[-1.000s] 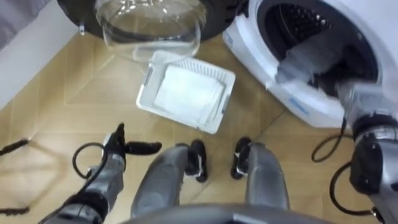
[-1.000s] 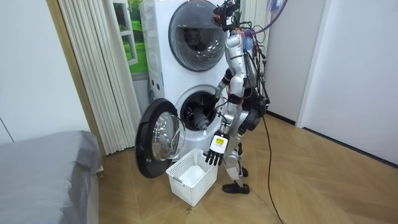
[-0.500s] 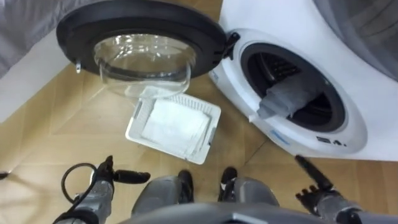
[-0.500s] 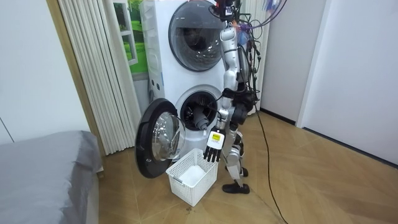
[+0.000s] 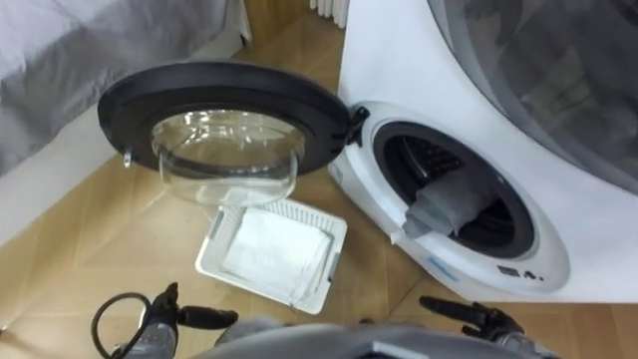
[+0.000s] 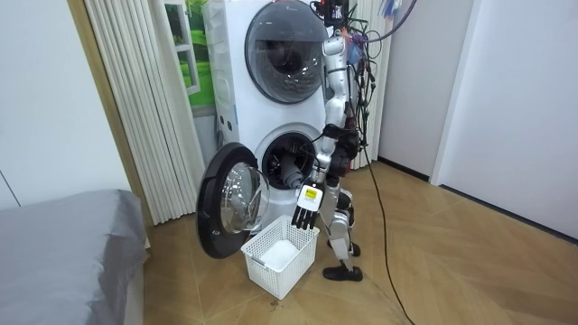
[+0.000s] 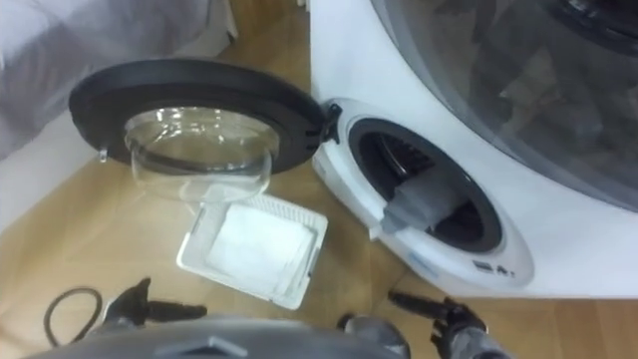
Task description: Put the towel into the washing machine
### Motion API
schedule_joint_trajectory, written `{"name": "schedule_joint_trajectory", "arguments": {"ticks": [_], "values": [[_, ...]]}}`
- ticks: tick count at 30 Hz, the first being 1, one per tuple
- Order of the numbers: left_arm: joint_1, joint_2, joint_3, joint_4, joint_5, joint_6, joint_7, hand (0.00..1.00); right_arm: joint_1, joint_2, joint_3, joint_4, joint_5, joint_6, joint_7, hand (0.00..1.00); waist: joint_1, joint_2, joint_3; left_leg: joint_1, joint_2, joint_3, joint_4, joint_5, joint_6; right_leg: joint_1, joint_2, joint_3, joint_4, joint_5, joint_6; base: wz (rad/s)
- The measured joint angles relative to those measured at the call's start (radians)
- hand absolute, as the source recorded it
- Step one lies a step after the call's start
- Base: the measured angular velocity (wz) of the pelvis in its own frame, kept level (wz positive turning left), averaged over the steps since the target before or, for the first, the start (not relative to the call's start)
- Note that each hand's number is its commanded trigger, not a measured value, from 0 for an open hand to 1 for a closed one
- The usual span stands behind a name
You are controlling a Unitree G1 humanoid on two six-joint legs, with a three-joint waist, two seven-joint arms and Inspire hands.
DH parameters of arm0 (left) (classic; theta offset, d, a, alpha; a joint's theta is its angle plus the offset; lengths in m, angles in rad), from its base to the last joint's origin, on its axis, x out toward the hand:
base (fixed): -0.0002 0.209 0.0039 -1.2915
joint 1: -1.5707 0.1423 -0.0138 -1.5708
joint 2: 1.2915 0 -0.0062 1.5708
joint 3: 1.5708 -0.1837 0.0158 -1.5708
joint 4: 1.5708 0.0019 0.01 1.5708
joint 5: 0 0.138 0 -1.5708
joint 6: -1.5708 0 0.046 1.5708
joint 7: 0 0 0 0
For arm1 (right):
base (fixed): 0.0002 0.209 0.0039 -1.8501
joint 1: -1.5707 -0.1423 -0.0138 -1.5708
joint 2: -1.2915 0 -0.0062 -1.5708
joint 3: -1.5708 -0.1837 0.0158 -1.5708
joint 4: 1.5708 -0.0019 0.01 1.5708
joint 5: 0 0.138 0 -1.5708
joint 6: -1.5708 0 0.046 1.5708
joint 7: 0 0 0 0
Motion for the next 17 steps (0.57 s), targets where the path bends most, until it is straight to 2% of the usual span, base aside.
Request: {"name": "schedule_joint_trajectory", "arguments": {"ticks": [3, 6, 13, 17], "values": [[0.017, -0.003, 0.045, -0.006, 0.006, 0.002, 0.002, 0.00, 0.020, 0.000, -0.006, -0.016, -0.076, -0.001, -0.004, 0.00, 0.000, -0.001, 0.0011, 0.018, 0.000, 0.003, -0.019, 0.002, -0.004, 0.009, 0.002, 0.001, 0.001, 0.000, 0.000, -0.04], [0.026, -0.003, 0.080, -0.006, 0.032, 0.008, 0.014, 0.00, 0.025, 0.002, -0.007, -0.018, -0.091, -0.001, -0.002, 0.00, -0.003, -0.005, 0.0018, 0.040, 0.000, 0.003, -0.029, 0.003, -0.005, 0.031, 0.003, -0.002, 0.001, -0.001, 0.002, -0.02], [0.036, -0.004, 0.080, -0.016, 0.076, 0.021, 0.029, 0.00, 0.030, 0.004, -0.005, -0.028, -0.165, 0.011, 0.020, 0.00, 0.001, -0.018, 0.0047, 0.080, 0.000, 0.007, -0.044, 0.003, -0.005, 0.062, 0.006, 0.001, 0.000, -0.001, 0.002, -0.01], [0.037, -0.010, 0.081, -0.015, 0.089, 0.040, 0.029, 0.00, 0.033, 0.007, -0.003, -0.048, -0.174, 0.018, 0.022, 0.00, 0.004, -0.021, 0.0053, 0.086, 0.000, 0.013, -0.046, 0.003, -0.005, 0.064, 0.008, 0.020, 0.000, -0.001, 0.002, -0.05]]}}
